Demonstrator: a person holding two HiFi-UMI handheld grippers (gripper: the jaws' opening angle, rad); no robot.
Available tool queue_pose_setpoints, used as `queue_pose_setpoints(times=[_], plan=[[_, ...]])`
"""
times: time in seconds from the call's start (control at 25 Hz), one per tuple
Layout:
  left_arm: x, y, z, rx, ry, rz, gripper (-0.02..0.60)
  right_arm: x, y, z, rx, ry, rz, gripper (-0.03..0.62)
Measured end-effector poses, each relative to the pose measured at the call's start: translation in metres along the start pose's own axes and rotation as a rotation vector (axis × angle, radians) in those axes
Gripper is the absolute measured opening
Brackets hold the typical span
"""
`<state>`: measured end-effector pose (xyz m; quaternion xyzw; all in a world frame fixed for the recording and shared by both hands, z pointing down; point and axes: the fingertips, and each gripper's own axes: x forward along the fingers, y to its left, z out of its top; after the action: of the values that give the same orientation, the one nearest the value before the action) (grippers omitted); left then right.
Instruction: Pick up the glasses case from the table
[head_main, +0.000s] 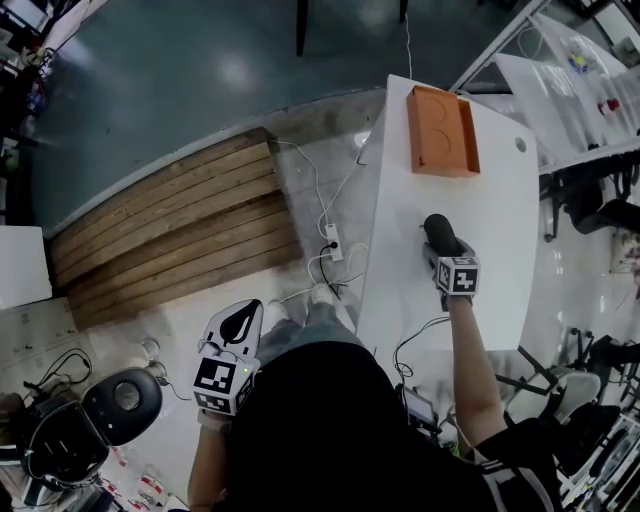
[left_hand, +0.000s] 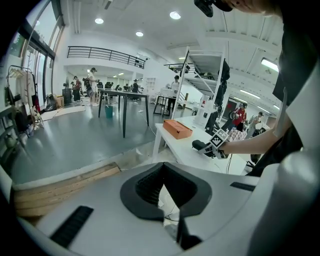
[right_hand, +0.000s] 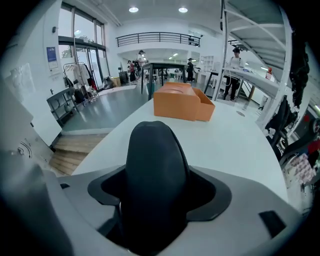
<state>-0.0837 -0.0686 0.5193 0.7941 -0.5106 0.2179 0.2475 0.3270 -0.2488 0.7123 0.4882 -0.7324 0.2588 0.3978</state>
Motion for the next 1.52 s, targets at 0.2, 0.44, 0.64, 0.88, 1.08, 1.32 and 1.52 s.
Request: queue_pose_setpoints(times=[0.2, 0.44, 0.64, 0.88, 1.08, 1.32, 1.52], plan=[[-0.003, 0.005, 0.001, 0.013, -0.016, -0.014, 0.018, -0.018, 0.026, 0.024, 0.036, -0.057, 0.037, 0.37], [-0.006, 0.012, 0.009, 0.024, -0.06, -0.037, 0.018, -0.052, 0.07, 0.057, 0.043, -0.138, 0.091, 0.37], [-0.007, 0.02, 0.02, 0.025, -0.107, -0.06, 0.018, -0.085, 0.113, 0.077, 0.066, -0.22, 0.134, 0.37], [-0.011, 0.03, 0.041, 0.017, -0.192, -0.085, 0.018, -0.129, 0.171, 0.109, 0.066, -0.333, 0.205, 0.37], [-0.013, 0.034, 0.057, 0.003, -0.254, -0.119, 0.018, -0.17, 0.213, 0.138, 0.022, -0.442, 0.265, 0.37], [-0.024, 0.035, 0.074, 0.007, -0.306, -0.167, 0.018, -0.212, 0.263, 0.158, -0.025, -0.546, 0.317, 0.37], [-0.027, 0.033, 0.084, 0.021, -0.331, -0.202, 0.018, -0.232, 0.293, 0.163, -0.079, -0.591, 0.339, 0.37]])
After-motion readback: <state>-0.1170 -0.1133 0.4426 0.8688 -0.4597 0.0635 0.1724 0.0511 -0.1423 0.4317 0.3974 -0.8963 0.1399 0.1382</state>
